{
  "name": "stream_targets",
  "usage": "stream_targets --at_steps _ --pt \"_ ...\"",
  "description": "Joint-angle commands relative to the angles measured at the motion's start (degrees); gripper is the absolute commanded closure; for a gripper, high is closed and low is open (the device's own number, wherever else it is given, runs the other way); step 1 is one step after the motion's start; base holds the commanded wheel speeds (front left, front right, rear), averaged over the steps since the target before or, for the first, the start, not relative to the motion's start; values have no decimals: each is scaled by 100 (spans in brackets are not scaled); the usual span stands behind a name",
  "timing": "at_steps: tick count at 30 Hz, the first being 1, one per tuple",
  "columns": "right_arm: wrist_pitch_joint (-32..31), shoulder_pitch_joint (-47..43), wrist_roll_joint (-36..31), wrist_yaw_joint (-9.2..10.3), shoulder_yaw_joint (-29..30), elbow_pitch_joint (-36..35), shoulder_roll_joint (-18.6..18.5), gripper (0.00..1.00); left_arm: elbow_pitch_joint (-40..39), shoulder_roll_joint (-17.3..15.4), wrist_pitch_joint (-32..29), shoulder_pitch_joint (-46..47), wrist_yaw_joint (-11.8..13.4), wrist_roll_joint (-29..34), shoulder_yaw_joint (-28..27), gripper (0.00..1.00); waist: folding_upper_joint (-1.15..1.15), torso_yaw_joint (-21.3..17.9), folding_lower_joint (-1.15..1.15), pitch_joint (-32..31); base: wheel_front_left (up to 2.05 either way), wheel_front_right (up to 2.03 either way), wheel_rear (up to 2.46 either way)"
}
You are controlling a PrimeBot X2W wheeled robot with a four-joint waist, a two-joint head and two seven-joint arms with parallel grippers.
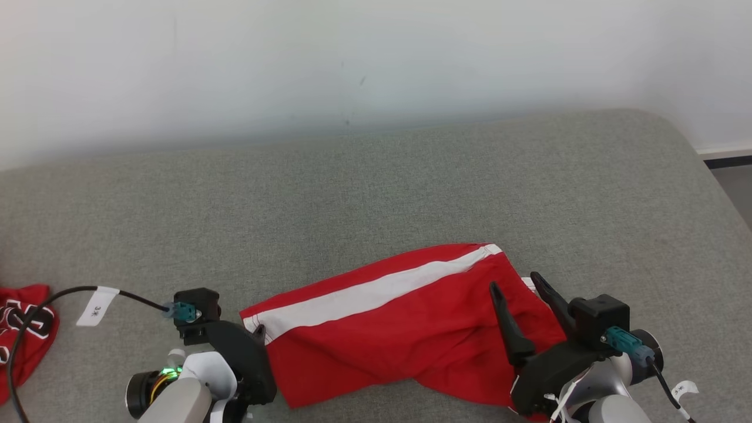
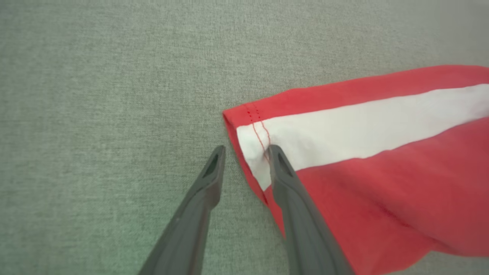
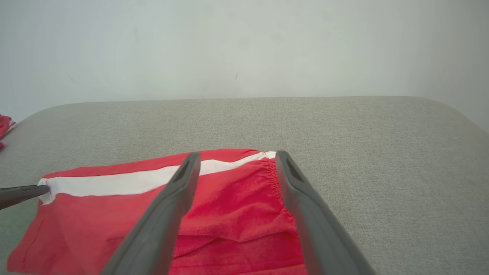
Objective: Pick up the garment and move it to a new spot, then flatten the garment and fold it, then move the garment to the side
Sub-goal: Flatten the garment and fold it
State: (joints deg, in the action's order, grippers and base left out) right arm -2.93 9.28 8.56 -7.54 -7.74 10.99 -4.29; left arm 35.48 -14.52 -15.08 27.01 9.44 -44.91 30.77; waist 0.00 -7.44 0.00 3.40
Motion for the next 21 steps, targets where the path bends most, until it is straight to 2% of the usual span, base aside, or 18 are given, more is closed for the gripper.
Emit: stream_targets --at_steps 1,2,3,4,5,9,12,18,21 --pt "33 17 46 10 -10 24 -13 0 21 42 -2 50 -24 5 -10 52 0 3 0 25 0 0 0" --pt "35 37 47 10 -12 24 -15 0 43 39 -14 72 -19 8 0 56 0 6 0 35 0 0 0" --pt "31 63 41 10 -19 23 -18 0 56 35 -32 101 -16 21 11 64 0 10 0 46 0 0 0" --pt "20 88 33 10 -35 26 -25 0 64 46 -47 124 -36 13 21 76 0 15 0 56 0 0 0" --pt "5 114 28 10 -52 32 -32 0 73 56 -47 138 -55 -4 28 100 0 23 0 62 0 0 0" --pt "-161 242 97 10 -145 78 -111 0 60 78 -32 158 -87 15 77 100 0 75 0 97 0 0 0" --pt "-543 580 254 10 -214 155 -257 0 -1 104 29 206 -117 38 102 100 0 129 0 145 0 0 0" --pt "-2171 1439 289 10 65 678 -632 0 -174 176 116 185 -42 139 192 100 0 360 0 278 0 0 0" --pt "-2761 1715 181 10 299 862 -765 0 -315 220 170 164 -9 154 226 100 0 551 0 340 0 0 0"
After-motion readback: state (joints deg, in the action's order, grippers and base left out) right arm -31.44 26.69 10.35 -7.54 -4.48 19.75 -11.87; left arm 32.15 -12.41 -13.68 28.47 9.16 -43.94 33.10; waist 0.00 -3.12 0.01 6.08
